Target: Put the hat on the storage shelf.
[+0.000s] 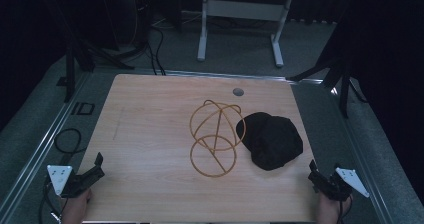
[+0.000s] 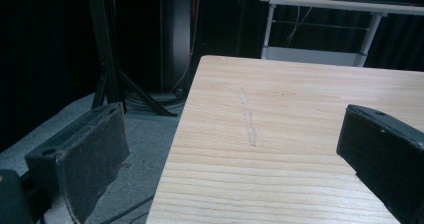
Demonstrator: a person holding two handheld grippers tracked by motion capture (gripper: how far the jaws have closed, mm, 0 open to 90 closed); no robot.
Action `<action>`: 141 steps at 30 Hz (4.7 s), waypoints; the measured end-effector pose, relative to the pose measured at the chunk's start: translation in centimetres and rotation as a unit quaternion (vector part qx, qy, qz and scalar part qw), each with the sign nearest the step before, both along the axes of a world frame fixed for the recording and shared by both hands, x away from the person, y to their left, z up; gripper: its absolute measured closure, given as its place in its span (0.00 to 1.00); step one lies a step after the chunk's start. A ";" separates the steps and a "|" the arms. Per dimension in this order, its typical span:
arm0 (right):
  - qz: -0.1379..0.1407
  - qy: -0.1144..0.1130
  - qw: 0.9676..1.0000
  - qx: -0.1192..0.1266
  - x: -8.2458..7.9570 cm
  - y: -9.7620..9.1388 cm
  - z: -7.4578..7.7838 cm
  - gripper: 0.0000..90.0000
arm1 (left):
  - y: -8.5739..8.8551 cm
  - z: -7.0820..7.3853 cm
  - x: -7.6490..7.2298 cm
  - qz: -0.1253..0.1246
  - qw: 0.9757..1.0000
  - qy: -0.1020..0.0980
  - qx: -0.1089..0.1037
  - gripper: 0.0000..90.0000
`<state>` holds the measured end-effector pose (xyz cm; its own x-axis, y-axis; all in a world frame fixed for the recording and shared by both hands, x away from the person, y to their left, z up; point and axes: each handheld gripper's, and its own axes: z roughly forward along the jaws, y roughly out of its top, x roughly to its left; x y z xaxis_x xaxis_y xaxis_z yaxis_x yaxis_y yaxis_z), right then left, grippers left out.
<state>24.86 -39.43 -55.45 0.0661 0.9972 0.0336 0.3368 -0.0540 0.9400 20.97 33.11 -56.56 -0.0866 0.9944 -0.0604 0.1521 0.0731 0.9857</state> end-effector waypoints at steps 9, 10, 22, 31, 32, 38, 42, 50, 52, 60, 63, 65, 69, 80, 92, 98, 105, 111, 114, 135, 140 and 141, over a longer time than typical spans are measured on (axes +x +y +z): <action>0.015 0.011 1.000 -0.008 0.1 0.2 0.0 0.15 | 0.0 0.0 0.0 0.000 1.000 0.000 0.000 0.01; 0.019 0.010 1.000 -0.007 0.1 0.1 0.1 0.15 | 0.0 0.0 0.0 0.000 1.000 0.000 0.000 0.01; 0.174 -0.015 0.985 0.015 0.4 0.3 5.2 0.14 | 0.0 0.0 0.0 -0.003 1.000 0.002 -0.001 0.01; 0.302 0.035 0.952 -0.018 2.9 2.7 8.7 0.13 | 0.0 0.0 0.1 -0.005 1.000 0.003 -0.003 0.01; 0.306 0.037 0.951 -0.020 3.1 2.8 8.8 0.14 | 0.0 0.0 0.1 -0.006 1.000 0.003 -0.004 0.01; 0.341 0.059 0.938 -0.038 5.1 4.1 8.7 0.17 | 0.0 0.0 0.1 -0.008 1.000 0.003 -0.005 0.01; 0.360 0.070 0.930 -0.039 6.8 4.3 8.5 0.24 | 0.1 0.0 0.1 -0.009 1.000 0.003 -0.005 0.01; 0.365 0.111 0.922 -0.065 9.5 5.0 7.9 0.26 | 0.0 0.0 0.1 -0.010 1.000 0.004 -0.005 0.01; 0.365 0.122 0.921 -0.062 10.0 5.0 7.6 0.29 | 0.0 0.0 0.1 -0.010 1.000 0.004 -0.005 0.01; 0.369 0.140 0.918 -0.047 10.6 4.7 6.5 0.51 | 0.0 0.0 0.1 -0.010 1.000 0.006 -0.002 0.01; 0.365 0.139 0.919 -0.051 10.4 4.8 6.2 0.61 | 0.0 0.0 0.1 -0.010 1.000 0.006 -0.002 0.01; 0.359 0.134 0.922 -0.054 10.3 4.8 6.1 0.67 | 0.0 0.0 0.1 -0.010 1.000 0.006 -0.002 0.01; 0.349 0.126 0.927 -0.051 10.0 4.8 5.7 0.81 | 0.0 0.0 0.1 -0.010 1.000 0.007 -0.001 0.01; 0.323 0.110 0.939 -0.047 9.6 5.2 6.0 0.95 | 0.0 0.0 0.1 -0.009 1.000 0.007 -0.001 0.01; 0.317 0.093 0.943 -0.036 9.4 5.3 8.3 0.96 | 0.0 0.0 0.1 -0.007 1.000 0.007 -0.002 0.01; 0.318 0.083 0.944 -0.032 9.3 5.3 9.8 0.96 | -0.1 0.0 0.1 -0.008 1.000 0.008 0.000 0.01; 0.314 0.071 0.946 -0.030 9.2 5.3 11.8 0.97 | 0.0 0.1 0.1 -0.007 1.000 0.008 -0.001 0.01; 0.310 0.054 0.949 -0.030 8.9 5.1 13.9 0.97 | 0.0 0.0 0.1 -0.007 1.000 0.007 -0.001 0.01; 0.310 0.045 0.949 -0.029 8.7 5.0 14.9 0.97 | 0.0 0.0 0.1 -0.007 1.000 0.007 -0.001 0.01; 0.313 -0.032 0.949 -0.038 7.6 5.9 24.8 0.97 | -0.1 0.0 0.1 -0.008 1.000 0.007 -0.001 0.01; 0.315 -0.054 0.947 -0.033 7.3 6.4 26.9 0.97 | 0.0 0.0 0.1 -0.008 1.000 0.006 -0.001 0.01; 0.316 -0.057 0.946 -0.035 7.2 6.6 27.2 0.97 | 0.0 0.0 0.1 -0.008 1.000 0.006 -0.001 0.01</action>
